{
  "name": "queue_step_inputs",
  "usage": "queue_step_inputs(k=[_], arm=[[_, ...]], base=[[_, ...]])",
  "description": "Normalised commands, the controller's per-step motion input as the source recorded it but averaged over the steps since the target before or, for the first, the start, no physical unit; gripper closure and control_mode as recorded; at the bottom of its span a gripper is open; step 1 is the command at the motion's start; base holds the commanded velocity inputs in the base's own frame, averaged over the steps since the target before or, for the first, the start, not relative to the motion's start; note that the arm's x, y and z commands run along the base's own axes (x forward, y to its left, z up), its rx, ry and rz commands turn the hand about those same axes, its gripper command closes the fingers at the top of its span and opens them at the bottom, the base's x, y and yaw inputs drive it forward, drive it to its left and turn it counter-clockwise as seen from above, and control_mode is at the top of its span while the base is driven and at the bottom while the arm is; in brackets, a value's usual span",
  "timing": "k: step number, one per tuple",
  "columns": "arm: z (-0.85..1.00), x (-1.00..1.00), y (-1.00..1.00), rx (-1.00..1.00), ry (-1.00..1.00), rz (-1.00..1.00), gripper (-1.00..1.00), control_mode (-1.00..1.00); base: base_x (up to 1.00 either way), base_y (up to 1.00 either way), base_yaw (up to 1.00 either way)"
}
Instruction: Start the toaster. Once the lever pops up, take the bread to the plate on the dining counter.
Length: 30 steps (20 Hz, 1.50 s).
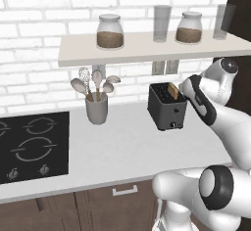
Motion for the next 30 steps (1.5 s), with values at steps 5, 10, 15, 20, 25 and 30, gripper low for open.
queue_step_inputs(k=[5,10,15,20,25,30], arm=[[-0.3,0.0,0.0,0.04,0.0,0.0,-1.0,-1.0],[-0.43,0.06,0.0,0.05,0.0,0.0,-1.0,-1.0],[-0.27,0.29,0.0,0.03,0.0,0.0,-1.0,-1.0],[-0.12,0.5,0.0,0.0,0.0,0.0,-1.0,-1.0],[-0.13,0.53,0.0,0.0,0.01,0.0,-1.0,-1.0],[-0.2,0.46,0.0,0.0,0.02,0.0,-1.0,-1.0]], base=[[0.0,0.0,0.0],[0.0,0.0,0.0],[0.0,0.0,0.0],[0.0,0.0,0.0],[0.0,0.0,0.0],[0.0,0.0,0.0]])
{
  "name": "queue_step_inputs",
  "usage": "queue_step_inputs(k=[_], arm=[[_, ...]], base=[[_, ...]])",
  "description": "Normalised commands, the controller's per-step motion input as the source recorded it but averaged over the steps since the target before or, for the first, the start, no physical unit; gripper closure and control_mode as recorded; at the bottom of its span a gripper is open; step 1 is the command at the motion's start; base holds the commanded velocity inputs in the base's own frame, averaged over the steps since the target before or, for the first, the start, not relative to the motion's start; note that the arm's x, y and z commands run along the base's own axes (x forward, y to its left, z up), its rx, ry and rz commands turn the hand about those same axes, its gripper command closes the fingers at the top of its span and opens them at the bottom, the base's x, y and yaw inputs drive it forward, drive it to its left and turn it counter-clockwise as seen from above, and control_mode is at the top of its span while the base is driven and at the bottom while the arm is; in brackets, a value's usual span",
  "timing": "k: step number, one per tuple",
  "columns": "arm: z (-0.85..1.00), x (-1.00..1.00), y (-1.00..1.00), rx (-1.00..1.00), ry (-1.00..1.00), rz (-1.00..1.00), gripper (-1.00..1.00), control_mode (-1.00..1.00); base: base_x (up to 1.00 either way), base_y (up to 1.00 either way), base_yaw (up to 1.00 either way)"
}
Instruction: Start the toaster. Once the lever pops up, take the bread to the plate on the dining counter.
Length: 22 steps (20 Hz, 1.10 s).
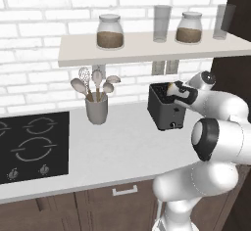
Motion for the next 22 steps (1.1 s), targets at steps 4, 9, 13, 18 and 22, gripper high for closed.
queue_step_inputs(k=[4,9,13,18,22], arm=[[-0.21,0.36,0.0,0.0,0.0,0.0,-1.0,-1.0],[-0.19,0.34,0.0,0.0,0.0,0.0,-1.0,-1.0],[-0.17,0.26,-0.04,0.0,0.0,0.0,-1.0,-1.0],[-0.12,0.2,-0.07,0.0,0.0,0.0,-1.0,-1.0],[-0.23,0.21,-0.03,0.0,0.0,0.0,-1.0,-1.0]], base=[[0.0,0.0,0.0],[0.0,0.0,0.0],[0.0,0.0,0.0],[0.0,0.0,0.0],[0.0,0.0,0.0]])
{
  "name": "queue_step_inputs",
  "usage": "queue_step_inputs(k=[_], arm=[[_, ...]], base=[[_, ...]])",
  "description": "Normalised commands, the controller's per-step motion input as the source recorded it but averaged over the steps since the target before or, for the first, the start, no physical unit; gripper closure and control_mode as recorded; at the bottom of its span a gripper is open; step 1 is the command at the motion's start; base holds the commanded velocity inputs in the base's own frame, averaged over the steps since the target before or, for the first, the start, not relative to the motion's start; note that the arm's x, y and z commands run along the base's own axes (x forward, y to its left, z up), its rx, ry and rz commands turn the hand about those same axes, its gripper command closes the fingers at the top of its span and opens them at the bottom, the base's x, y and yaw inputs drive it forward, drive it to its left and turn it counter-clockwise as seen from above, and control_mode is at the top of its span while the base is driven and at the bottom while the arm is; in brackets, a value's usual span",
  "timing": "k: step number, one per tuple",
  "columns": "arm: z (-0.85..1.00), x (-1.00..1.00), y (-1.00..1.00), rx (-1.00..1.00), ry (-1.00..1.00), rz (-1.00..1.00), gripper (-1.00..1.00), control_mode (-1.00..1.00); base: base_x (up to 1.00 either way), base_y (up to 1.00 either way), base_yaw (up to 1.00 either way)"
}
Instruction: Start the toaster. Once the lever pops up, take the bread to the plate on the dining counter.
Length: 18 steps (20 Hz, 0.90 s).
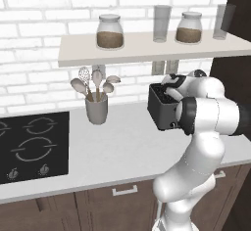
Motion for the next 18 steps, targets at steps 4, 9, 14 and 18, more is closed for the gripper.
queue_step_inputs(k=[4,9,14,18], arm=[[-0.27,0.28,0.0,0.0,0.0,0.0,-1.0,-1.0],[-0.3,0.18,0.0,0.0,0.0,0.0,-1.0,-1.0],[-0.12,0.0,0.0,0.0,-0.01,0.0,1.0,-1.0],[0.0,0.0,0.0,0.0,-0.02,0.0,1.0,-1.0]], base=[[0.0,0.0,0.0],[0.0,0.0,0.0],[0.0,0.0,0.0],[0.0,0.0,0.0]])
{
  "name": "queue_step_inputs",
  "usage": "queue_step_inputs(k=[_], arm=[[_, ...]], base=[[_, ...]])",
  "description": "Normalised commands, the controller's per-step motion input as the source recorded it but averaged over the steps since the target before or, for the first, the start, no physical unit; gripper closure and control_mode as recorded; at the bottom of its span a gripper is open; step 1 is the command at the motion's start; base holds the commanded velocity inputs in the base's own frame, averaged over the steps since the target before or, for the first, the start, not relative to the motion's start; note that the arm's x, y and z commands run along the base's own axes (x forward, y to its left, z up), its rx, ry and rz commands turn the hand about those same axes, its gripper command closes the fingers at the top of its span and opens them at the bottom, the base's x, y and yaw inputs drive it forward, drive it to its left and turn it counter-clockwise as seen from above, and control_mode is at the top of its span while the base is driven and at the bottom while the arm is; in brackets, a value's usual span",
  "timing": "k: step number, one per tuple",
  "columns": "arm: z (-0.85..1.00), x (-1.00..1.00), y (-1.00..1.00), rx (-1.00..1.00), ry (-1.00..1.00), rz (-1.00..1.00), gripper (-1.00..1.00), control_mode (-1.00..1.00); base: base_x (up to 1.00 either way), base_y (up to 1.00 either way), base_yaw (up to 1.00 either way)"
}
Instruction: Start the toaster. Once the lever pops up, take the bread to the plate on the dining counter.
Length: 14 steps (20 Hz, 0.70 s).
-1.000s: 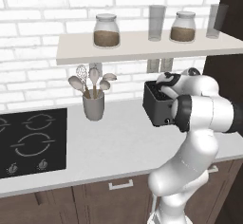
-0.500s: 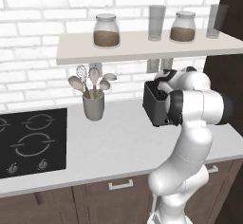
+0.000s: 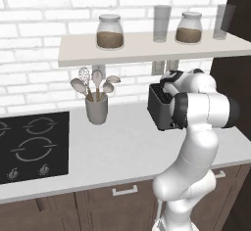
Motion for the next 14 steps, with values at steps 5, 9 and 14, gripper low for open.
queue_step_inputs(k=[5,9,14], arm=[[0.0,0.0,0.0,0.0,-0.02,0.0,1.0,-1.0],[0.03,-0.06,0.0,0.0,-0.13,0.0,1.0,-1.0],[0.3,-0.34,0.0,0.0,-0.24,0.0,1.0,-1.0]], base=[[0.0,0.0,0.0],[0.0,0.0,0.0],[0.0,0.0,0.0]])
